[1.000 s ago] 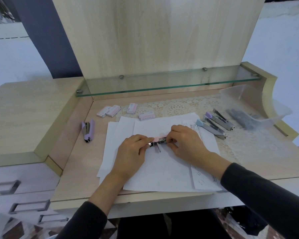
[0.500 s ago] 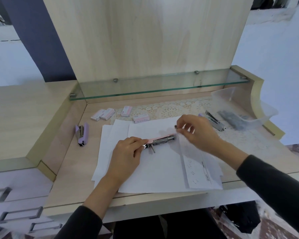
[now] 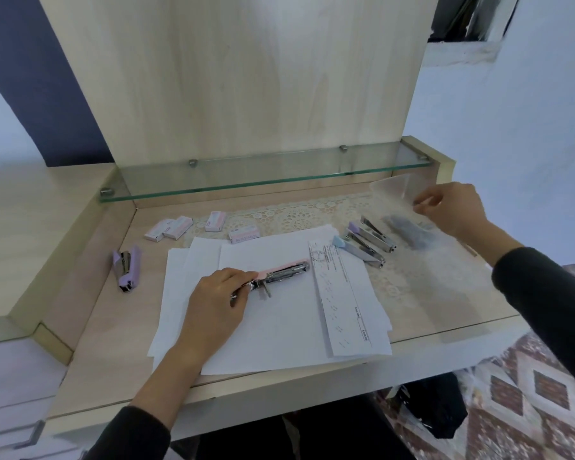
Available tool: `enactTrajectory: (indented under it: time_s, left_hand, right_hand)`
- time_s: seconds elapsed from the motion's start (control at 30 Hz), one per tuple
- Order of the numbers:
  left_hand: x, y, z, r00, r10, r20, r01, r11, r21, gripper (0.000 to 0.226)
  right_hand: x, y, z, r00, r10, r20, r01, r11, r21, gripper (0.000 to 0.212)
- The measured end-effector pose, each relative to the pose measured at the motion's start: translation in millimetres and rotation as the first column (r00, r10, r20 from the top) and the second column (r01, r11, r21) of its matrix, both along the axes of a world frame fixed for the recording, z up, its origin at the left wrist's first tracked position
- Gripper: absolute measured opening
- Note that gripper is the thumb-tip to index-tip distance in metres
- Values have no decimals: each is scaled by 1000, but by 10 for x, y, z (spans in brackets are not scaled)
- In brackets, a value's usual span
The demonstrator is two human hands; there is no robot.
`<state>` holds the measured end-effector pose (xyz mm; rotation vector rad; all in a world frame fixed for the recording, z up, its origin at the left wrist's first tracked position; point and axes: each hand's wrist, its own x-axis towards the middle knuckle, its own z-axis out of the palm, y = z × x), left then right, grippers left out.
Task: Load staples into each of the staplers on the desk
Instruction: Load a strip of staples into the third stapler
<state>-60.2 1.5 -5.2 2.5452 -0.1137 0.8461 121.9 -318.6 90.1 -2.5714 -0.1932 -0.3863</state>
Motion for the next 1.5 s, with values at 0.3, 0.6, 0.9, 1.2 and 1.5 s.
enactTrajectory:
  time_s: [0.3, 0.6, 0.9, 1.2, 1.5]
  left_hand:
    - [-20, -7, 31, 999, -7, -47, 6, 1000, -16, 36]
    - [19, 13, 183, 974, -18, -226, -29, 979, -203, 24]
    - [200, 216, 366, 870, -97, -483, -20, 972, -233, 23]
    - [543, 509, 536, 882, 109, -458, -202, 967, -158, 22]
    - [983, 469, 515, 796, 205, -569, -327, 937, -119, 59]
  right_hand:
    - [-22, 19, -73, 999, -17, -30, 19, 999, 42, 14]
    - [-320, 515, -13, 974, 224, -32, -222, 973, 68, 11]
    - [-676, 1106, -158, 839, 519, -164, -516, 854, 65, 10]
    - [-425, 1583, -133, 809, 573, -132, -564, 820, 102, 14]
    - [-59, 2160, -357, 776, 553, -301, -577, 817, 13, 42]
